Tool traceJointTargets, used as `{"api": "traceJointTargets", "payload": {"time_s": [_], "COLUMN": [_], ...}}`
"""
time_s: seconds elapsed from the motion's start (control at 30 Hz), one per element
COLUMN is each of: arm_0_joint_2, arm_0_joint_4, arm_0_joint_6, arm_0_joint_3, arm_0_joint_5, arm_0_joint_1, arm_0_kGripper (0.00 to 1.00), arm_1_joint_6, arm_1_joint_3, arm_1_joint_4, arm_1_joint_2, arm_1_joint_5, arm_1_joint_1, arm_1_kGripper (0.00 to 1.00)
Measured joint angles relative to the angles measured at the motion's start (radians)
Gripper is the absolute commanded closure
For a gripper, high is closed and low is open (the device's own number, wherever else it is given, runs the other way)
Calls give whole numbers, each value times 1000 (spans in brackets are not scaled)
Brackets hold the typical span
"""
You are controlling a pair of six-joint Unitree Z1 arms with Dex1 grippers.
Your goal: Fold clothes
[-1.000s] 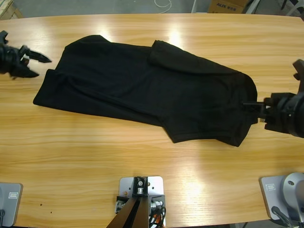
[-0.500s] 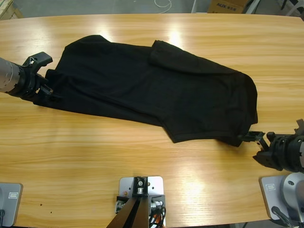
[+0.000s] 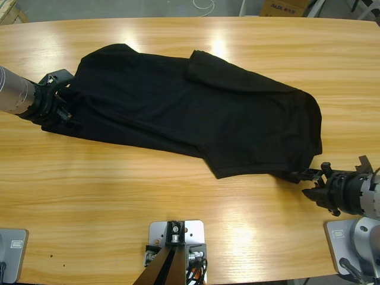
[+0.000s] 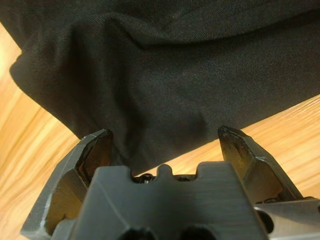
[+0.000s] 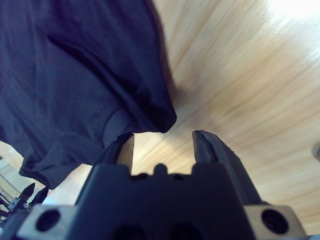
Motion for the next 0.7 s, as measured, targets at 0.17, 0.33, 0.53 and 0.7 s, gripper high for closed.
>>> {"api": "traceJointTargets", "payload": {"time_s": [0.17,0.33,0.53,0.7], "arm_0_joint_2": [3,10,12,12], "arm_0_joint_4": [0,0,0,0], "arm_0_joint_6": [1,1,1,1], "arm_0_joint_3": [0,0,0,0], "arm_0_joint_5": [0,0,0,0], "arm_0_joint_1": [0,-1,-4,-11], "arm_0_kGripper": [170,170,170,170], "arm_1_joint_6": [0,0,-16,-36], "arm_1_joint_3": [28,47,56,56], "arm_1_joint_4": [-89,-170,-182,-182], "arm_1_joint_2": [69,127,138,138], "arm_1_joint_5": [0,-2,-32,-60], "arm_1_joint_1": [0,0,0,0], "arm_1_kGripper": [705,1000,1000,1000]}}
